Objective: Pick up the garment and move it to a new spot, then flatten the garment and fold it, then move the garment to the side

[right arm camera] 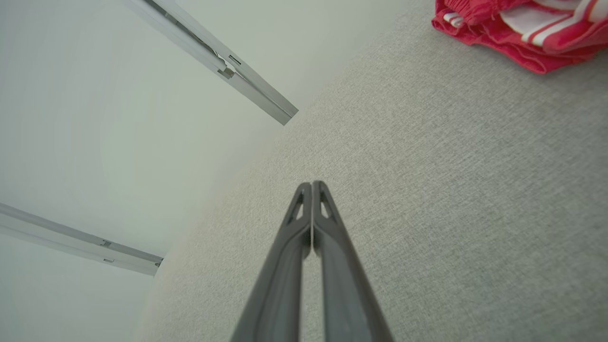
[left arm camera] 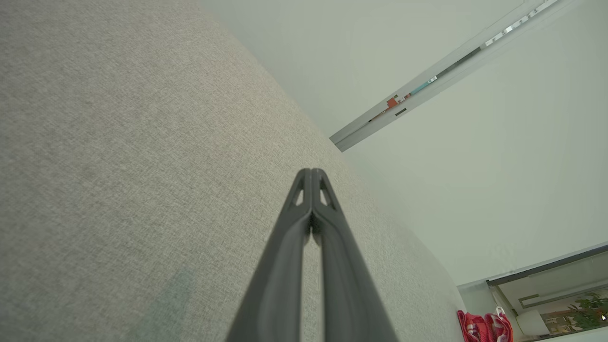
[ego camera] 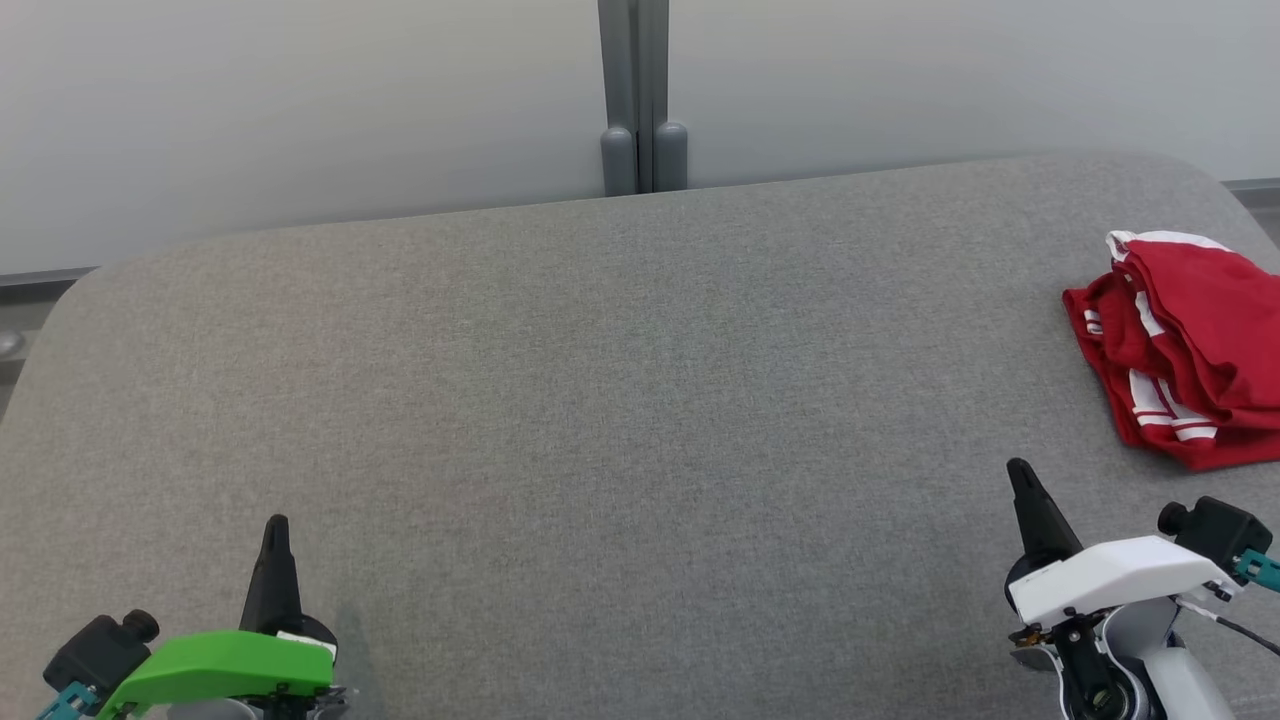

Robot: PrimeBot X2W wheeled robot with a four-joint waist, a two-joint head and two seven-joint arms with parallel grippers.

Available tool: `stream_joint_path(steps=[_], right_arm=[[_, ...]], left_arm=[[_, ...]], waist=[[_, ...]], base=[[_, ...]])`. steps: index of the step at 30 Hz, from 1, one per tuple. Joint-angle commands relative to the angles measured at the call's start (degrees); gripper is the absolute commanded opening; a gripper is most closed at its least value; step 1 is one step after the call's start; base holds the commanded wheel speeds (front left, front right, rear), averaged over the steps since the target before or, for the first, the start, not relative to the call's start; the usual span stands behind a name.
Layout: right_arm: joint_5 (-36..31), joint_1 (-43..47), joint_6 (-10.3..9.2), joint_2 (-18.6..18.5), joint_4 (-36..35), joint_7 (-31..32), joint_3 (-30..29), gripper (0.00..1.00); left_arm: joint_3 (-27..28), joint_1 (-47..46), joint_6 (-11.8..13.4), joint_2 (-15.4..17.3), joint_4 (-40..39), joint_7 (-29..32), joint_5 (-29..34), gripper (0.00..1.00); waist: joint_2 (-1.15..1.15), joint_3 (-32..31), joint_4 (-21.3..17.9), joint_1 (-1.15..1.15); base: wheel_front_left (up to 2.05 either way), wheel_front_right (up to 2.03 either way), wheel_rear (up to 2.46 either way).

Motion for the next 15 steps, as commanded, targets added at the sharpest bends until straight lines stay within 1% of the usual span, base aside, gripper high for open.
stream_joint_path(steps=[1, 15], right_arm=[[2.09, -1.26, -0.04, -0.08, -0.97, 0.37, -0.59, 0.0], [11.03, -1.39, -0.04, 0.74, -1.58, 2.21, -2.08, 0.0]], left_arm=[[0.42, -1.97, -0.07, 0.33, -0.98, 0.46, -2.02, 0.0], [0.94, -2.56, -0.1, 0.38, -1.4, 2.82, -10.08, 0.0]], waist=[[0.0, 0.0, 0.02, 0.0], [0.0, 0.02, 0.17, 0.0]], base=[[0.0, 0.0, 0.0], [0.0, 0.0, 0.0]])
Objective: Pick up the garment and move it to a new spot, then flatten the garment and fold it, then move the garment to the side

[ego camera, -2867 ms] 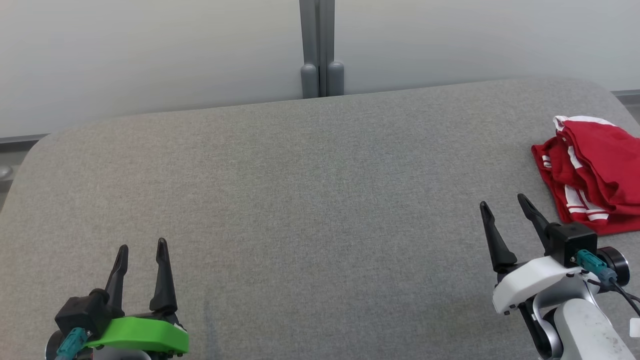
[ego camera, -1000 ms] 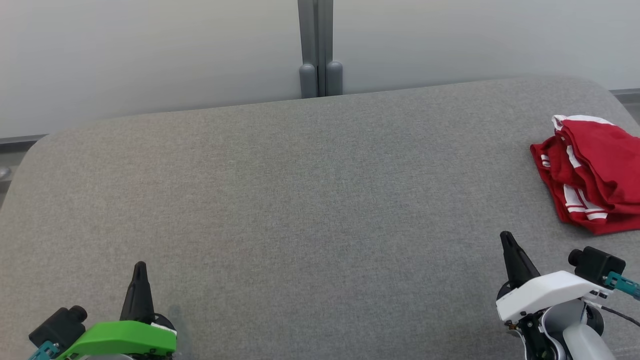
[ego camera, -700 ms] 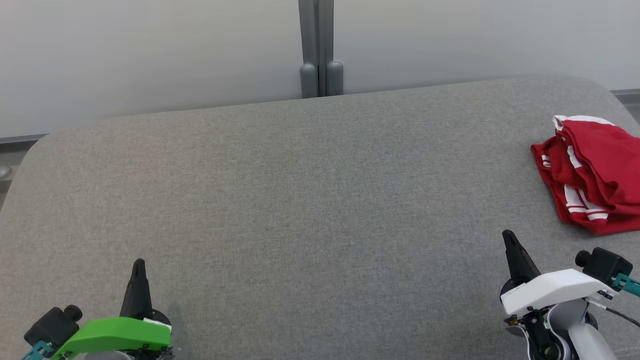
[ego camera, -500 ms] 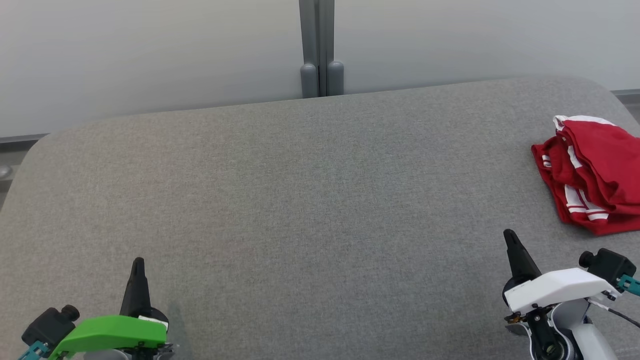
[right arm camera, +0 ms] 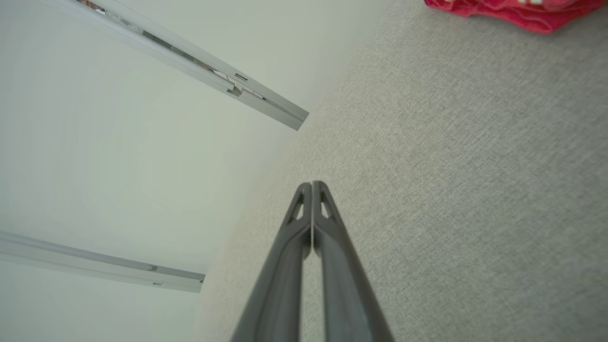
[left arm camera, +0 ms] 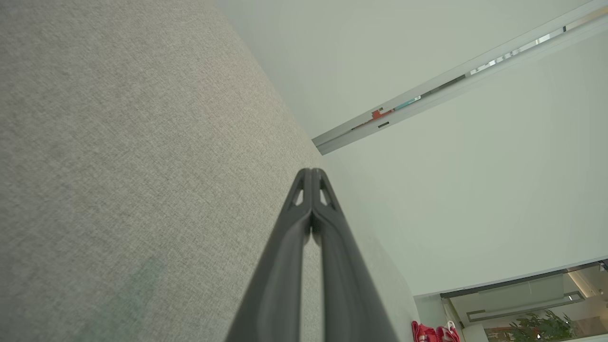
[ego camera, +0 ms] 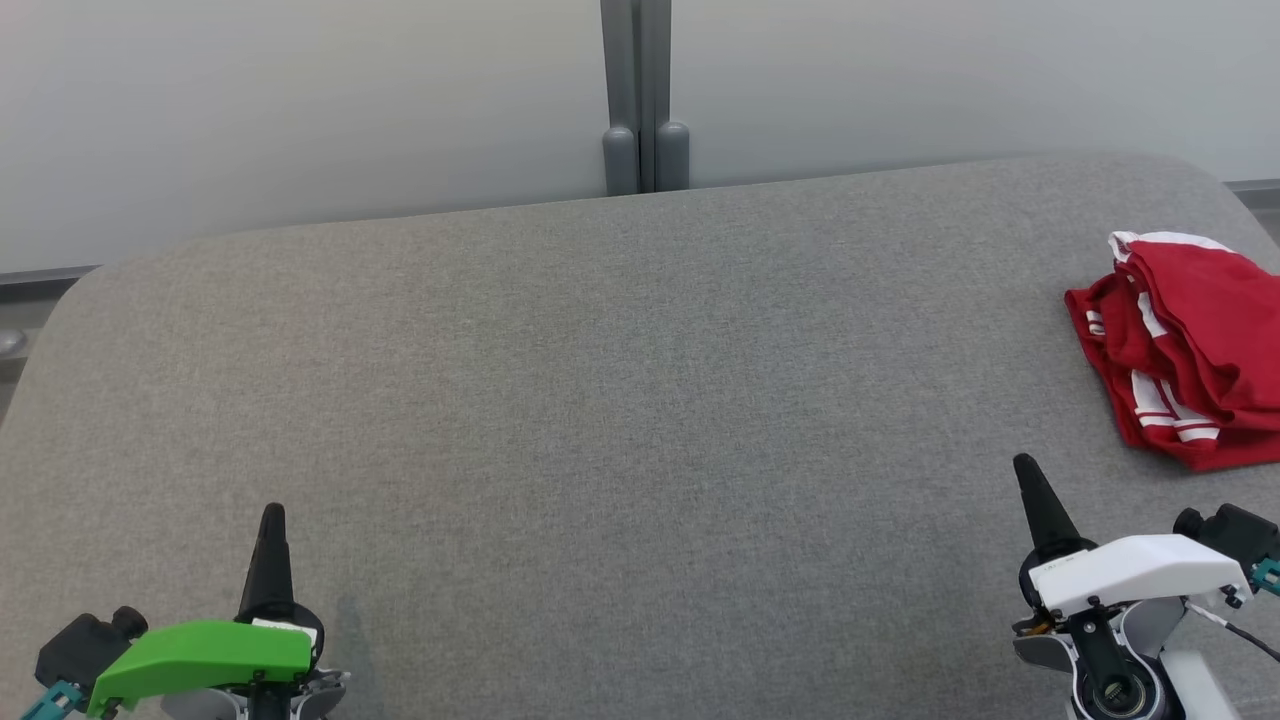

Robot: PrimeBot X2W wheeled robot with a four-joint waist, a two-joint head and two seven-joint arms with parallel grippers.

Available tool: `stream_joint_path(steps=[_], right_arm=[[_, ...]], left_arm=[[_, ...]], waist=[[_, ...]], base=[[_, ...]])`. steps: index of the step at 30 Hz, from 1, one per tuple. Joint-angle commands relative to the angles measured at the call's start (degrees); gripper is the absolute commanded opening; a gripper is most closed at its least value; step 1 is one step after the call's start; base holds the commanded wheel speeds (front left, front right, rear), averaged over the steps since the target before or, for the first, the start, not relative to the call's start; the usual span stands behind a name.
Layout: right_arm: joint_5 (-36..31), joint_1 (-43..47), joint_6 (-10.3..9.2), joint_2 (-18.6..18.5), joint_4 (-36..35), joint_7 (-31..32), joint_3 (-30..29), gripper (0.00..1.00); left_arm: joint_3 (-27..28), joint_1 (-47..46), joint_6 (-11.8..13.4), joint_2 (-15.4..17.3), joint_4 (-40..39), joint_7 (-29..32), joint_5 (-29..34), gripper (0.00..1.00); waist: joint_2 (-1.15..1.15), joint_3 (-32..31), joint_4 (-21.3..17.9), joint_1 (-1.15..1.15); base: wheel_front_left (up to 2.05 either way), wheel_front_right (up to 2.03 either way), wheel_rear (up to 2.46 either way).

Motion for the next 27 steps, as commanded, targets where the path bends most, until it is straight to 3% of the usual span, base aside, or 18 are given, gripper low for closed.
stream_joint_path(steps=[1, 27], right_arm=[[1.73, -1.33, -0.03, 0.07, -0.82, 0.4, -0.49, 0.0], [16.1, -1.39, -0.04, 1.34, -1.76, 3.37, -2.87, 0.0]], left_arm=[[0.31, -1.67, -0.1, 0.38, -0.77, 0.38, -1.41, 0.0], [1.16, -2.6, -0.14, 0.45, -1.45, 4.13, -14.55, 0.0]], waist=[[0.0, 0.0, 0.02, 0.0], [0.0, 0.03, 0.31, 0.0]], base=[[0.0, 0.0, 0.0], [0.0, 0.0, 0.0]])
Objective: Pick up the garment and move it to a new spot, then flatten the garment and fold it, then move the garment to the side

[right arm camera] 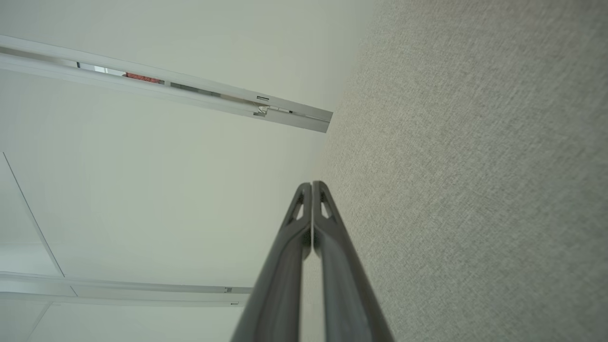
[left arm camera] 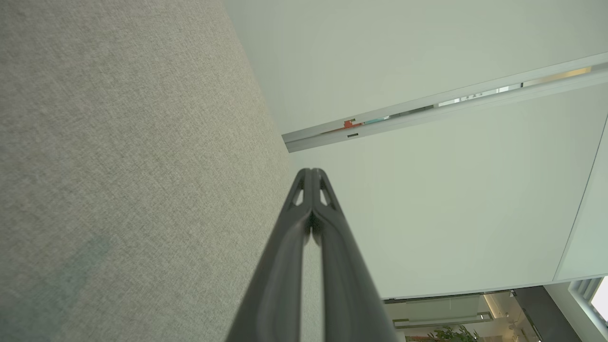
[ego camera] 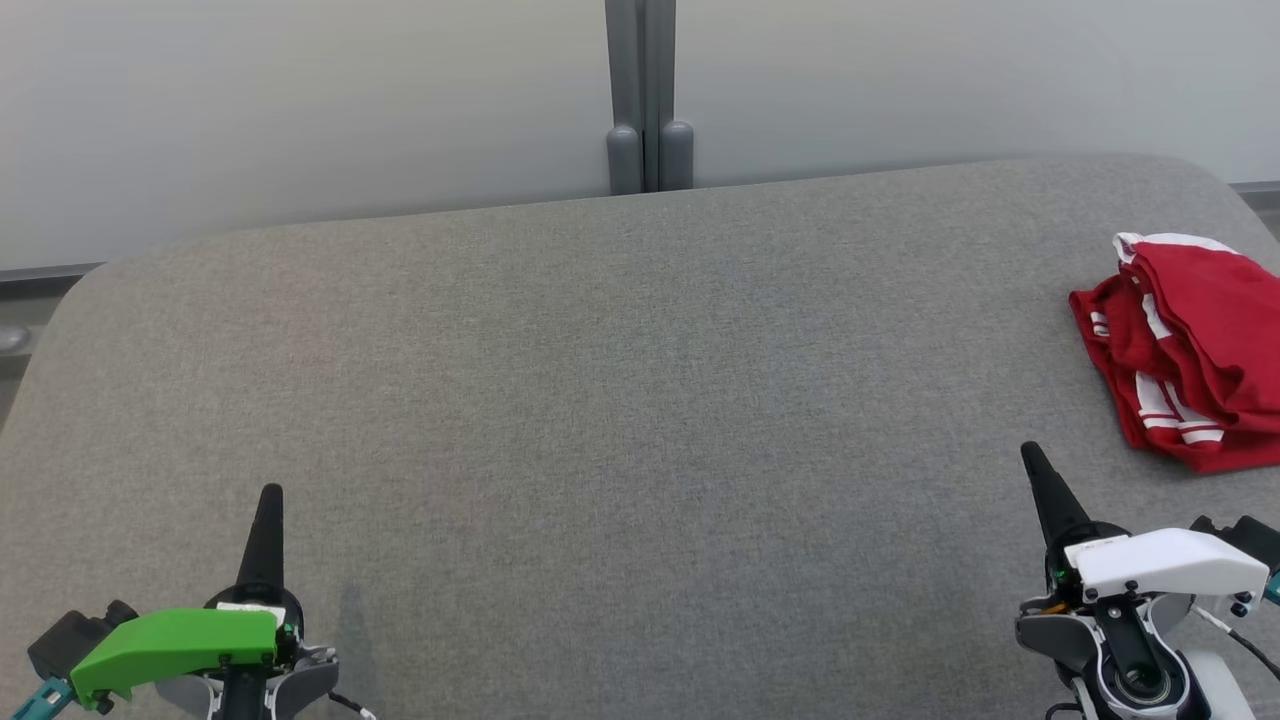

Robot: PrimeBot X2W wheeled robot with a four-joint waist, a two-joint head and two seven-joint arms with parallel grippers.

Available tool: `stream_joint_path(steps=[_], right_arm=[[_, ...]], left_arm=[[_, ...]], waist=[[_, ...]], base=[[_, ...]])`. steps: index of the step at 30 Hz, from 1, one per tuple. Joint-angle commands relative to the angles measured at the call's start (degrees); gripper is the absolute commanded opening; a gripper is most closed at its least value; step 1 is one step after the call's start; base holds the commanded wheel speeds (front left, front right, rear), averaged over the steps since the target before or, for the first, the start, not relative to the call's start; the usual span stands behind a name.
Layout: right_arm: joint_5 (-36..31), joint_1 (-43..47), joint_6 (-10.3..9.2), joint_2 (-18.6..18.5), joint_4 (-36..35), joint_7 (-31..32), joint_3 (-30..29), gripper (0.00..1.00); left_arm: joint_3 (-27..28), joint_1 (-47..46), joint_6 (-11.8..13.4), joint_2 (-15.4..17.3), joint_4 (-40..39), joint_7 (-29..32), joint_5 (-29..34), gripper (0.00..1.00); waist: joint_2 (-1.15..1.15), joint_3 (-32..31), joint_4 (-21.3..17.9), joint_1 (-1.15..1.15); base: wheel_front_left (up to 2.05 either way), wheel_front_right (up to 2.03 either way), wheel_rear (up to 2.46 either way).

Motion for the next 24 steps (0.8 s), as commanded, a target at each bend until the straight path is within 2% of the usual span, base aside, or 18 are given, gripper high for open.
stream_joint_path(steps=[1, 24], right_arm=[[1.26, -0.94, -0.02, 0.09, -0.59, 0.43, -0.32, 0.0], [11.49, -0.89, -0.02, 0.96, -1.24, 2.46, -2.03, 0.0]], left_arm=[[0.3, -1.35, -0.14, 0.4, -0.55, 0.25, -1.12, 0.0], [0.9, -1.94, -0.18, 0.45, -1.01, 2.97, -10.53, 0.0]], waist=[[0.0, 0.0, 0.01, 0.0], [0.0, 0.03, 0.27, 0.0]], base=[[0.0, 0.0, 0.0], [0.0, 0.0, 0.0]])
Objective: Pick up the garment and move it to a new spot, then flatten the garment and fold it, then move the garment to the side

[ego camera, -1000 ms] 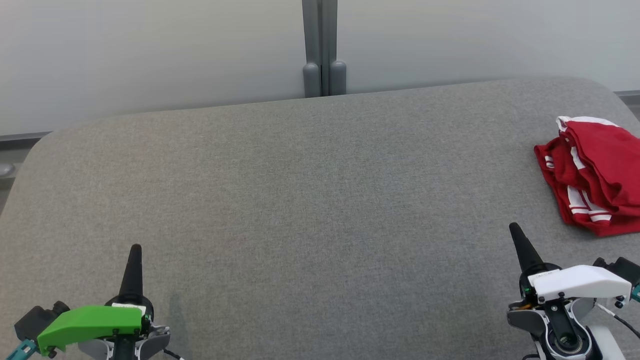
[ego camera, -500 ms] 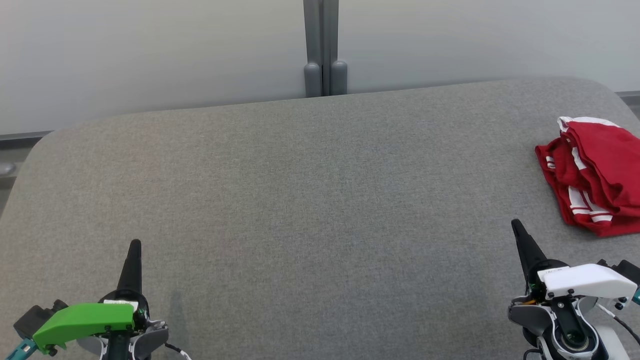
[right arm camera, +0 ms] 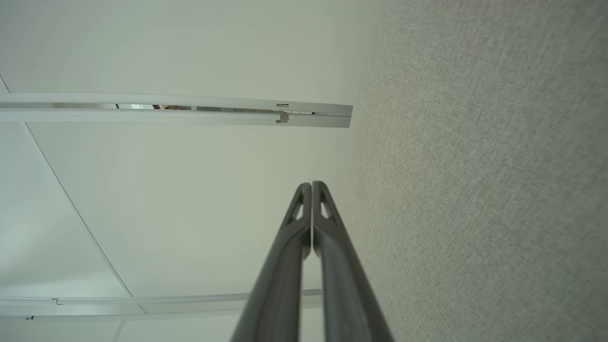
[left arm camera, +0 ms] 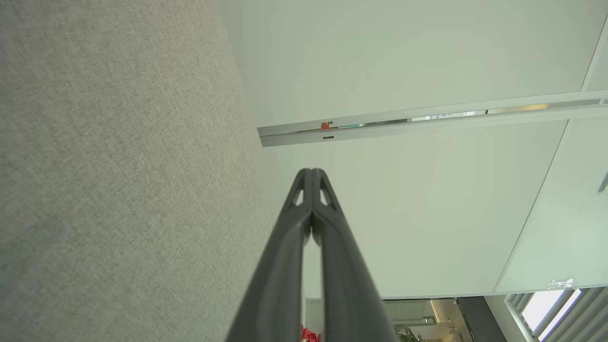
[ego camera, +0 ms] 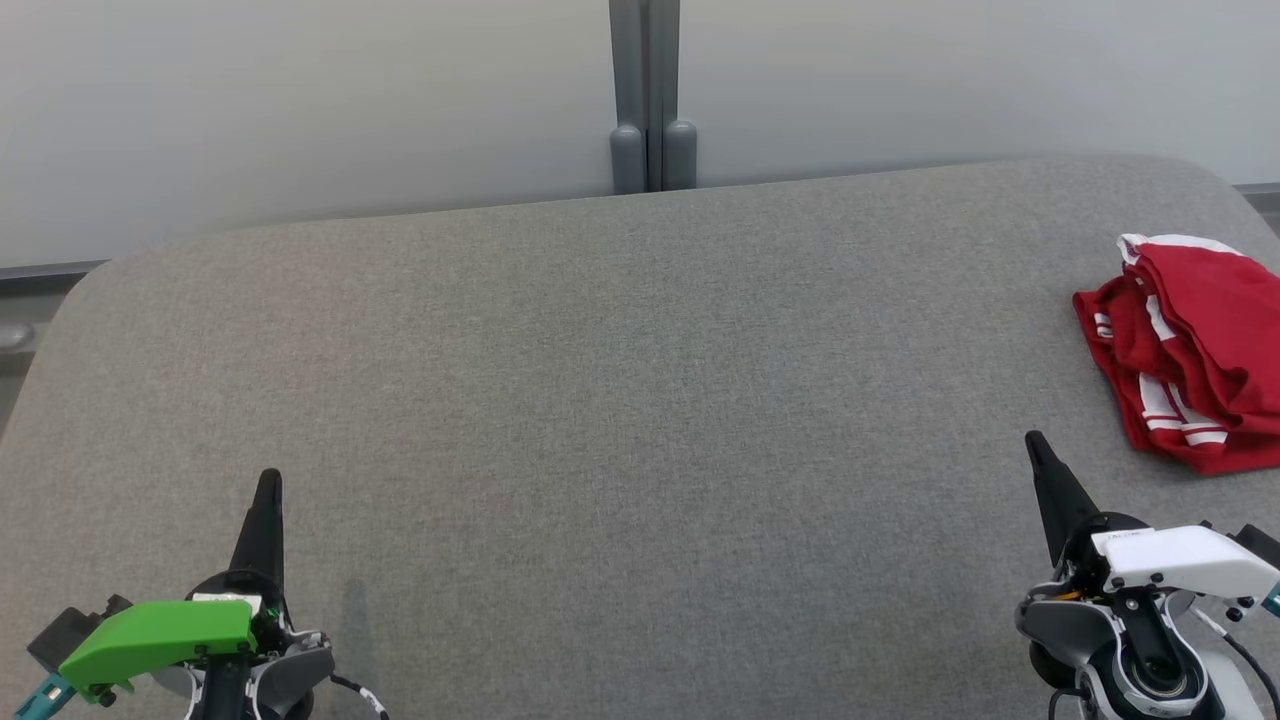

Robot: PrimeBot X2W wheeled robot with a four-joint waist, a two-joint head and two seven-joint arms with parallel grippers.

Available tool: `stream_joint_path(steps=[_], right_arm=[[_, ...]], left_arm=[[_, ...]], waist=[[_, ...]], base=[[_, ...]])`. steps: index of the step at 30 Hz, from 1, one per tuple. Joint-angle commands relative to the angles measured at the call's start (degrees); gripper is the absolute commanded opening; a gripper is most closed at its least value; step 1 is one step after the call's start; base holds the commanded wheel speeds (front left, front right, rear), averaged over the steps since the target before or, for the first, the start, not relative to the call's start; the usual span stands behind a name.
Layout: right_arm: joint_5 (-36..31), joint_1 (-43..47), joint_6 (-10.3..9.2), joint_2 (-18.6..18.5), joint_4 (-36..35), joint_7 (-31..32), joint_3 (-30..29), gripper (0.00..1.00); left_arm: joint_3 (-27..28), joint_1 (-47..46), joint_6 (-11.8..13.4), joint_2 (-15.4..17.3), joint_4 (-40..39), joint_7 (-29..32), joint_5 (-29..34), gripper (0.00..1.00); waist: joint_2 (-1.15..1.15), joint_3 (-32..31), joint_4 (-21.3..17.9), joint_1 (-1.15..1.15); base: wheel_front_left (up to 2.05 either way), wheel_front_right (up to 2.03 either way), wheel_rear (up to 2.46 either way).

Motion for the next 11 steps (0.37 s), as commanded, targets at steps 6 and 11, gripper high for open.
stream_joint_path(steps=[6, 11], right_arm=[[3.13, -0.53, 0.0, 0.17, -0.57, 0.64, -0.61, 0.0], [4.98, -0.52, 0.0, 0.38, -0.67, 1.13, -0.93, 0.0]], left_arm=[[0.42, -1.19, -0.19, 0.42, -0.43, 0.82, -2.94, 0.0], [0.49, -1.24, -0.2, 0.43, -0.52, 1.32, -4.75, 0.0]], waist=[[0.0, 0.01, 0.07, 0.0], [0.0, 0.01, 0.12, 0.0]], base=[[0.0, 0.0, 0.0], [0.0, 0.0, 0.0]])
